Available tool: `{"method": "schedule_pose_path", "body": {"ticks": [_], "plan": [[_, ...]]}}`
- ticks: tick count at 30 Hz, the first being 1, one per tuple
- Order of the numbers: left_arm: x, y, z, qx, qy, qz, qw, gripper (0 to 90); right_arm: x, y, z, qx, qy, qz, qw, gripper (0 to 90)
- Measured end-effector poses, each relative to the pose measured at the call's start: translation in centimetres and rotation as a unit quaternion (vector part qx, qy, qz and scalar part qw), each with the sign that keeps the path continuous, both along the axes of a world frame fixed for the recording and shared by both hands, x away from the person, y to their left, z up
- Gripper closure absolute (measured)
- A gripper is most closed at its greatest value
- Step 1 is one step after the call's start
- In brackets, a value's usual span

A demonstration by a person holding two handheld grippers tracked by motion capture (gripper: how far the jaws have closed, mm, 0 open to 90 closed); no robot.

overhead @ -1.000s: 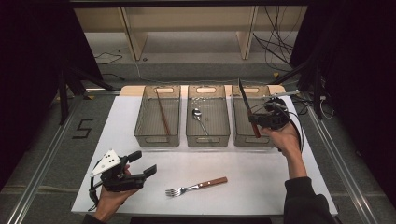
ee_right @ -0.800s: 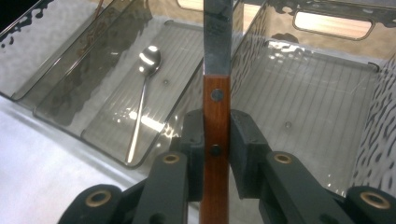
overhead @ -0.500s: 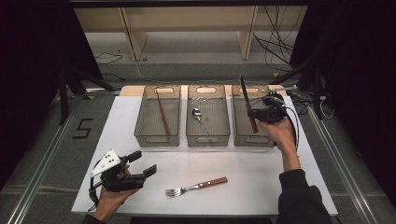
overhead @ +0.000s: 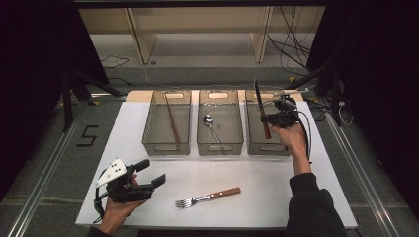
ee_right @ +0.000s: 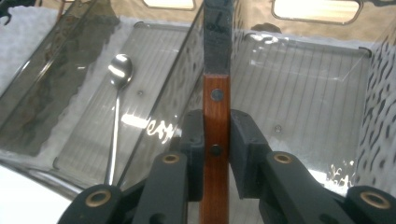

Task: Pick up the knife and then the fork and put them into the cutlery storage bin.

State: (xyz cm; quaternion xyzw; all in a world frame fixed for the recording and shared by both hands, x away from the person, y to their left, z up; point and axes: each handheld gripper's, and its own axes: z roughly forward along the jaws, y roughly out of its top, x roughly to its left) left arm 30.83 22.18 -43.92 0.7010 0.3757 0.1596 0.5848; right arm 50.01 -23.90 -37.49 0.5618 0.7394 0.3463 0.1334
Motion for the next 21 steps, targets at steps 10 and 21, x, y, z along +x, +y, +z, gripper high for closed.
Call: {"method": "schedule_pose_path", "body": {"ticks": [10, 21], "plan": [[0.0, 0.0, 0.0, 0.000, 0.000, 0.000, 1.0000, 15.3, 0.9, 0.4, -1.1, 0.003, 0.020, -0.027, 0.9994, 77.1], [0.0, 0.0, 0.0, -0.002, -0.001, 0.001, 1.0000, 15.3, 1.3, 1.2, -1.9, 0.003, 0.034, -0.037, 0.9987, 77.0]]}}
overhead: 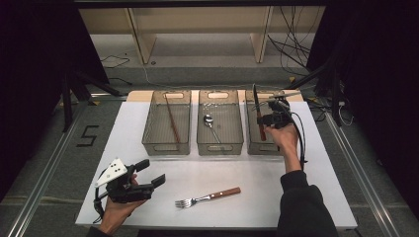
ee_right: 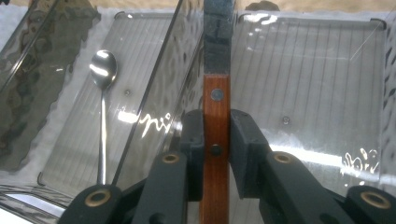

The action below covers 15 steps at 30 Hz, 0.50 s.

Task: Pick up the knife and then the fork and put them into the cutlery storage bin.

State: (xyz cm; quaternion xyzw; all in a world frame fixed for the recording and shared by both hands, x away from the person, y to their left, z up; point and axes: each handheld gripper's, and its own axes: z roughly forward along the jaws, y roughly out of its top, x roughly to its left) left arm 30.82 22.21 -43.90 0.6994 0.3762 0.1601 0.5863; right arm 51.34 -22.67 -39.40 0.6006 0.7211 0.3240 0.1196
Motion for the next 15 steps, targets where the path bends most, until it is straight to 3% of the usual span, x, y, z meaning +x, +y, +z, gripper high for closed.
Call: {"method": "schedule_pose_path", "body": {"ticks": [15], "plan": [[0.02, 0.02, 0.00, -0.001, 0.000, 0.000, 1.0000, 15.3, 0.37, 0.63, -1.10, 0.001, 0.022, -0.011, 0.9997, 75.8]]}}
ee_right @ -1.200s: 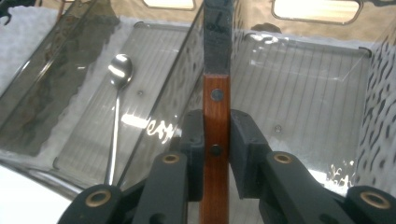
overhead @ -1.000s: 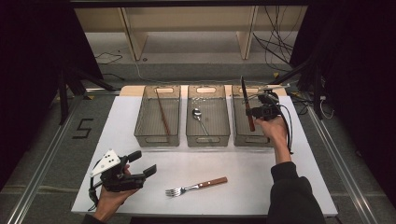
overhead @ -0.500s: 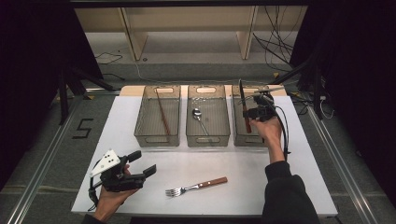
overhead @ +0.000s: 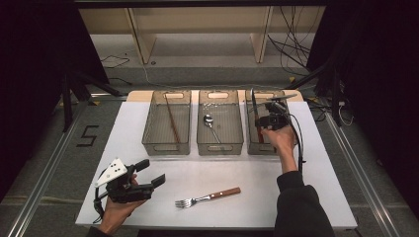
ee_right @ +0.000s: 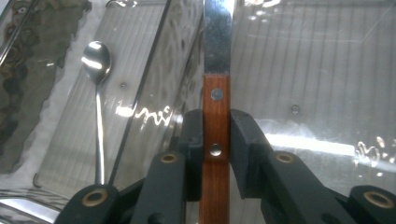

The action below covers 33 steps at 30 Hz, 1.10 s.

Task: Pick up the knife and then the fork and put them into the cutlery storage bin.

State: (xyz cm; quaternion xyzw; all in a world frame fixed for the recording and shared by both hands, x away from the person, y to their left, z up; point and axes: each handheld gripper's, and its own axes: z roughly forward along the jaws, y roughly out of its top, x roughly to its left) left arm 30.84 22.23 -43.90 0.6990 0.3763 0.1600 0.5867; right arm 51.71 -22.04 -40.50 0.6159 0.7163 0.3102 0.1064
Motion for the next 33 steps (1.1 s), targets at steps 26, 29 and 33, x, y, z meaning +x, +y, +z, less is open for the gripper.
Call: {"method": "schedule_pose_path", "body": {"ticks": [26, 29, 33], "plan": [[0.0, -0.1, 0.0, 0.003, 0.001, -0.001, 1.0000, 15.2, -5.0, 1.9, 4.0, 0.021, -0.101, 0.142, 0.9844, 35.7], [0.0, 0.0, 0.0, 0.004, 0.001, -0.001, 1.0000, 15.2, -6.0, 2.4, 4.2, 0.022, -0.108, 0.161, 0.9808, 34.4], [0.0, 0.0, 0.0, 0.005, 0.000, -0.001, 1.0000, 15.2, -7.2, 3.1, 4.2, 0.018, -0.113, 0.181, 0.9767, 33.1]]}}
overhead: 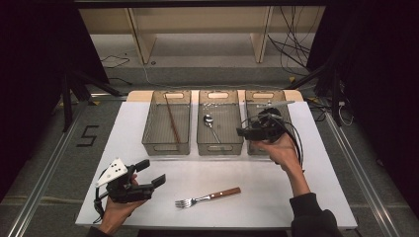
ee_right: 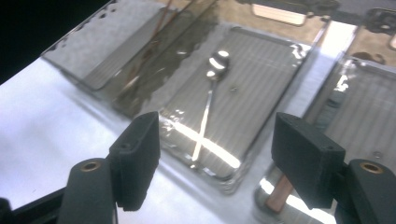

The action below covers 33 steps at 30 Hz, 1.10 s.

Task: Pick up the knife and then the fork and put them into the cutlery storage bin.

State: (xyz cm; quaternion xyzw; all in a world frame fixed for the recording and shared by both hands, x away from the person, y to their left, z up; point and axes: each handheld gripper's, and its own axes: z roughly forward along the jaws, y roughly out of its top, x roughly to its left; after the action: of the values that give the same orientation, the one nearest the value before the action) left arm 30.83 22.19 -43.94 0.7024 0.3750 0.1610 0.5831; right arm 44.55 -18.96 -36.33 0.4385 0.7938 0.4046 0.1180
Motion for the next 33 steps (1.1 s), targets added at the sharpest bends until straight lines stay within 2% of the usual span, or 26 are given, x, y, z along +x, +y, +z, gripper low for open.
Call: {"method": "schedule_pose_path", "body": {"ticks": [8, 17, 27, 33], "plan": [[0.0, 0.0, 0.0, 0.000, 0.001, 0.000, 1.0000, 15.2, -2.4, 1.6, -0.1, -0.008, -0.014, 0.048, 0.9987, 30.8], [0.0, 0.0, -0.1, 0.000, 0.002, 0.001, 1.0000, 15.2, -4.4, 2.9, -1.1, -0.011, -0.020, 0.085, 0.9961, 28.9], [0.1, 0.0, -0.1, 0.000, 0.003, 0.002, 1.0000, 15.2, -5.6, 4.7, -2.0, -0.019, -0.012, 0.123, 0.9921, 28.9], [0.1, 0.0, 0.0, 0.000, 0.003, 0.000, 1.0000, 15.2, -6.1, 6.1, -2.6, -0.031, -0.004, 0.148, 0.9885, 28.5]]}}
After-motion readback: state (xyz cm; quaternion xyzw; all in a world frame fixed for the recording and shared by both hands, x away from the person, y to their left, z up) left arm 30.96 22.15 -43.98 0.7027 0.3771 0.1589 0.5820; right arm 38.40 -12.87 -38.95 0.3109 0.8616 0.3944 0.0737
